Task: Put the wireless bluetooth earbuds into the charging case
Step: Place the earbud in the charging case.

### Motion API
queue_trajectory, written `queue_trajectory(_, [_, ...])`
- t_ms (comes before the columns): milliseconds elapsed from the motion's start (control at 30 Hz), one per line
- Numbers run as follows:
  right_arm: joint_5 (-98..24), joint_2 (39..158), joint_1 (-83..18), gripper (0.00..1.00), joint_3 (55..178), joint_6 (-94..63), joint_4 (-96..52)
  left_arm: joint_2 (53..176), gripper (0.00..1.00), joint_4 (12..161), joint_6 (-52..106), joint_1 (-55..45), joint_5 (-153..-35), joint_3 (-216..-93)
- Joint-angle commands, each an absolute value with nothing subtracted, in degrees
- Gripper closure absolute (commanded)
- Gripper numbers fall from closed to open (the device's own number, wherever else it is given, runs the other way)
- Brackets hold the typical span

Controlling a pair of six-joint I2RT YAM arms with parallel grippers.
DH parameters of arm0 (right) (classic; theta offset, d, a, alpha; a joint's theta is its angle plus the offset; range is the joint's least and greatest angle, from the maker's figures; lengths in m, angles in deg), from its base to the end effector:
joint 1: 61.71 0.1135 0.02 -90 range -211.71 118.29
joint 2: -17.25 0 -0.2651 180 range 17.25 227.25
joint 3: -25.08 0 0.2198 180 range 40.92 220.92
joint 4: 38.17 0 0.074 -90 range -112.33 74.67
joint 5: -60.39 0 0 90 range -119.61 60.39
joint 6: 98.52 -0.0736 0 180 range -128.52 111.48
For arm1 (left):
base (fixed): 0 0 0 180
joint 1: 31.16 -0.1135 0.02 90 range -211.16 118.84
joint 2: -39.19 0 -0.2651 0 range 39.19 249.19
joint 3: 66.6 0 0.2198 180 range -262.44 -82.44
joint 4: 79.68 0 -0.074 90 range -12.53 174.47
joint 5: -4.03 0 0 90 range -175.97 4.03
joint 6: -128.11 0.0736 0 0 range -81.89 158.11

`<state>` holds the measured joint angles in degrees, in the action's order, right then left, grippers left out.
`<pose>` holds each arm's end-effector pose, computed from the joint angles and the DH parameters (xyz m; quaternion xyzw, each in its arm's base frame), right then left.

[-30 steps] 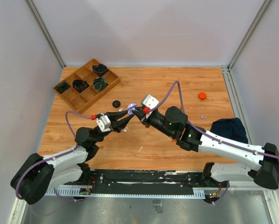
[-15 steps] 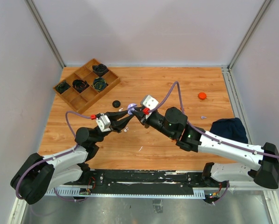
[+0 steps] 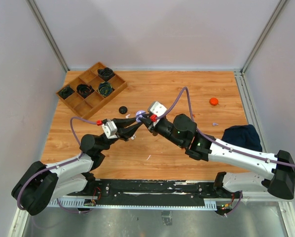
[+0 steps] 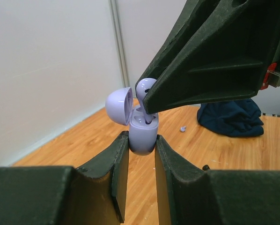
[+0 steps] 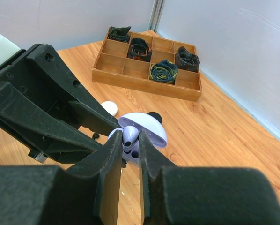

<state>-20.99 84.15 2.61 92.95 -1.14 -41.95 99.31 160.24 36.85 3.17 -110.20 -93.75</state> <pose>0.1322 0.2494 0.3732 -0.3507 0.5797 0.3050 0.6693 0.1466 -0.1367 0.2877 0.3170 0.4392 -0.3592 0.7600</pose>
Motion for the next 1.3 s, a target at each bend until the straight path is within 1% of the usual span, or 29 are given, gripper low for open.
queue_trajectory(0, [-19.84, 83.48, 3.24, 0.88, 91.75, -0.22, -43.31, 99.03, 1.00, 161.36, 35.22, 3.56, -109.11, -95.69])
queue_trajectory(433, [-19.45, 82.91, 3.33, 0.87, 90.53, 0.70, -43.24, 97.40, 1.00, 158.64, 31.19, 3.56, -105.75, -96.10])
queue_trajectory(867, [-19.27, 84.09, 3.42, 0.85, 90.94, 0.71, -42.62, 97.57, 1.00, 159.07, 31.73, 3.56, -107.63, -96.25])
queue_trajectory(1000, [-17.52, 84.55, 3.42, 0.85, 90.96, 0.28, -42.24, 97.79, 1.00, 160.06, 31.92, 3.56, -107.53, -96.00])
queue_trajectory(1267, [-17.01, 85.54, 3.42, 0.80, 90.87, -0.48, -42.70, 98.39, 1.00, 162.28, 30.12, 3.56, -107.97, -95.73])
